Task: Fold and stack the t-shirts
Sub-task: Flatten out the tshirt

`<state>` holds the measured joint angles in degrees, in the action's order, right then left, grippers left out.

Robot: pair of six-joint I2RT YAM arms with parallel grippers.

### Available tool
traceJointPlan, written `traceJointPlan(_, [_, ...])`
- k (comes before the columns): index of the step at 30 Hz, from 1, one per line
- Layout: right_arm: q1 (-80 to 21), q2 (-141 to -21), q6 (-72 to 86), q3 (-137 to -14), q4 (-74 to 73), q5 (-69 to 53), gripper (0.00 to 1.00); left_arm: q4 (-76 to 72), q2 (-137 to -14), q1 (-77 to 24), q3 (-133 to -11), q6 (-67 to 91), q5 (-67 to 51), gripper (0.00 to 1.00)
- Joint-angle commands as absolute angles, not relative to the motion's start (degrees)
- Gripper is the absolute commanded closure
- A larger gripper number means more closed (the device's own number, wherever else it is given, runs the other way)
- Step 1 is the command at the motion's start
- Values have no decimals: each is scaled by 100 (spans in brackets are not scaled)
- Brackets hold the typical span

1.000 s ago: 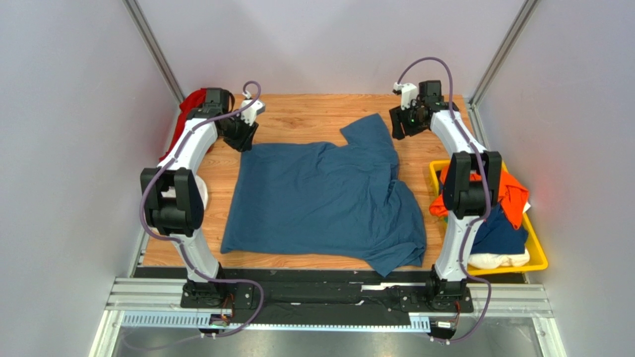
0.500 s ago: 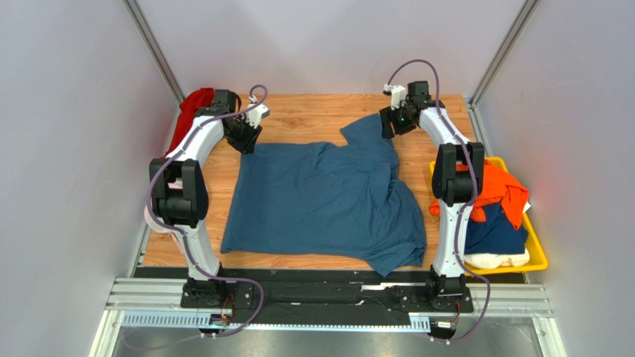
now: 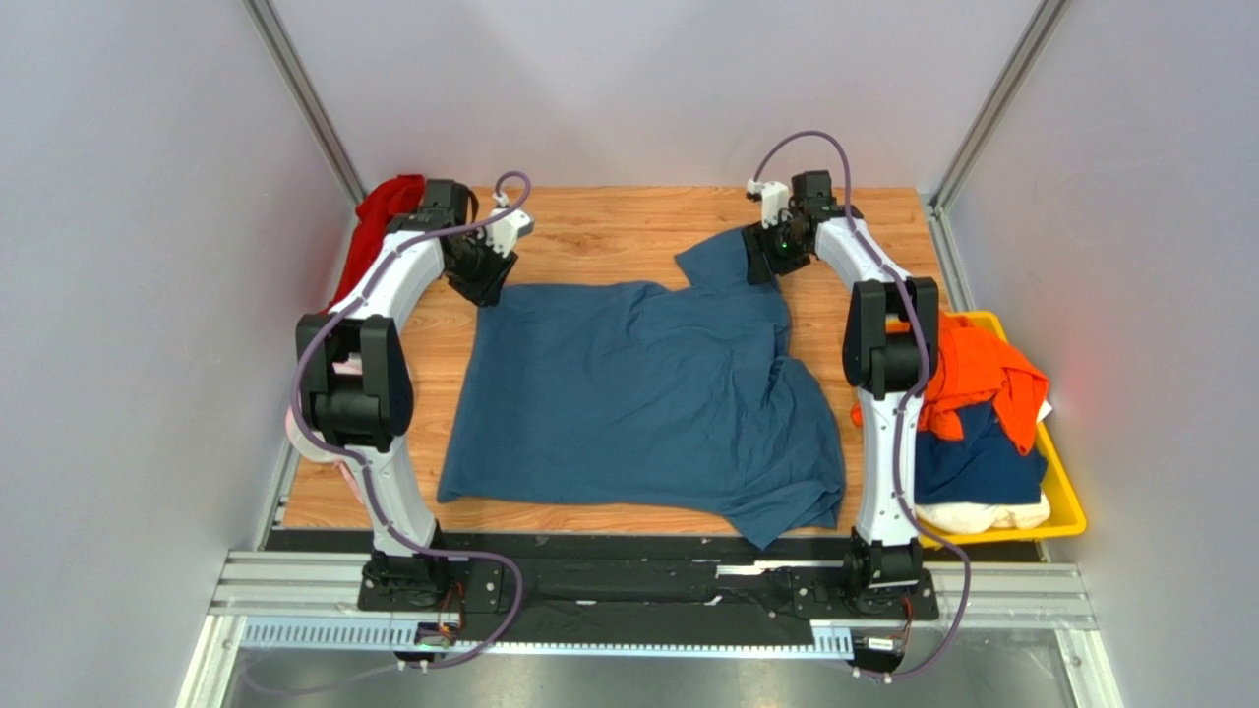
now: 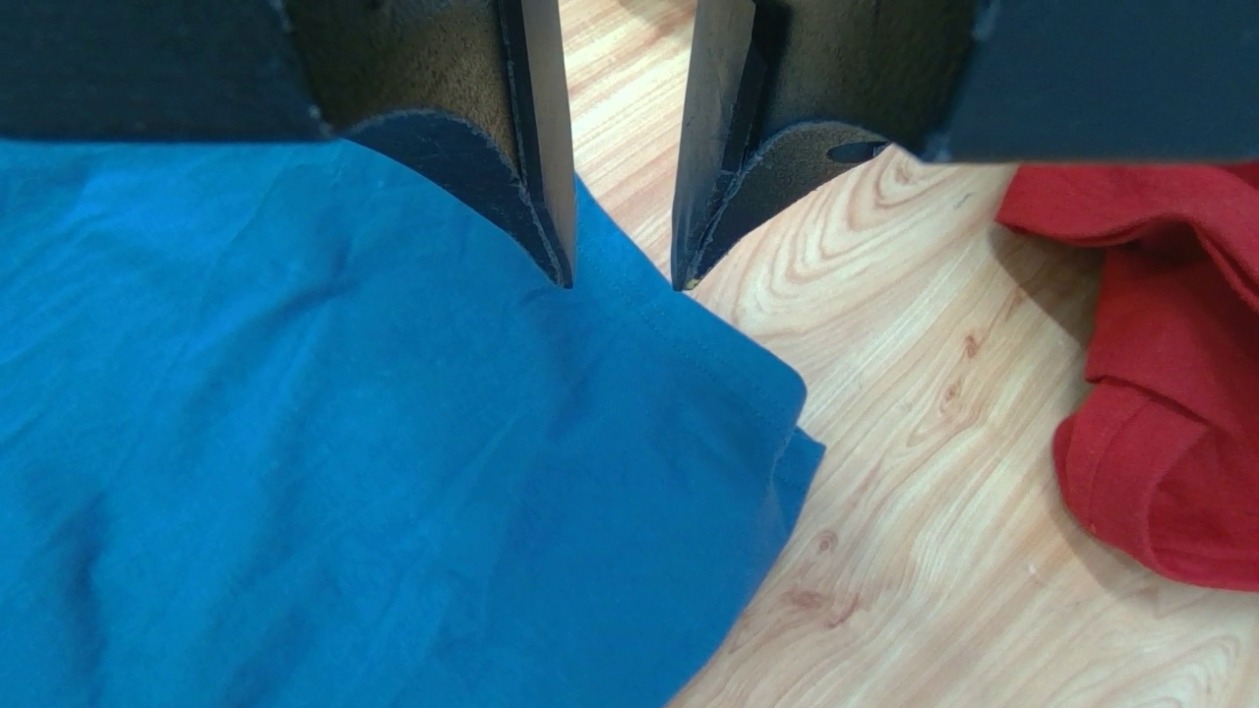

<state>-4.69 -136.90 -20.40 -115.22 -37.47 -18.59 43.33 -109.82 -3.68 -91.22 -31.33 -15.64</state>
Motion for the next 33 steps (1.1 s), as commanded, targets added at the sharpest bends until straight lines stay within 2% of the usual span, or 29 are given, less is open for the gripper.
traceJointPlan(1, [-466, -13799, -2179, -11891, -3674, -1723, 43, 4219, -10828, -387, -9035, -3261, -1512, 62])
traceJointPlan(4, [-475, -13860, -2197, -11953, -3656, -1653, 51, 4201, -10811, -387, -9009, -3278, -1477, 62])
traceJointPlan(8, [-475, -13930, -2241, -12050, -3674, -1573, 69, 4201, -10872, -404, -9035, -3270, -1433, 62])
traceJointPlan(14, [-483, -13904, -2285, -12076, -3718, -1494, 86, 4175, -11188, -527, -9421, -3208, -1406, 63])
traceJointPlan(20, [-501, -13887, -2329, -12155, -3797, -1406, 100, 4288, -11820, -720, -10421, -3269, -1204, 64])
traceJointPlan(26, [-527, -13773, -2382, -12173, -3885, -1310, 100, 4535, -12585, -975, -11371, -3462, -784, 66])
traceJointPlan(33, [-536, -13588, -2505, -12015, -3920, -1204, 100, 4605, -13086, -1221, -11619, -3788, -370, 68])
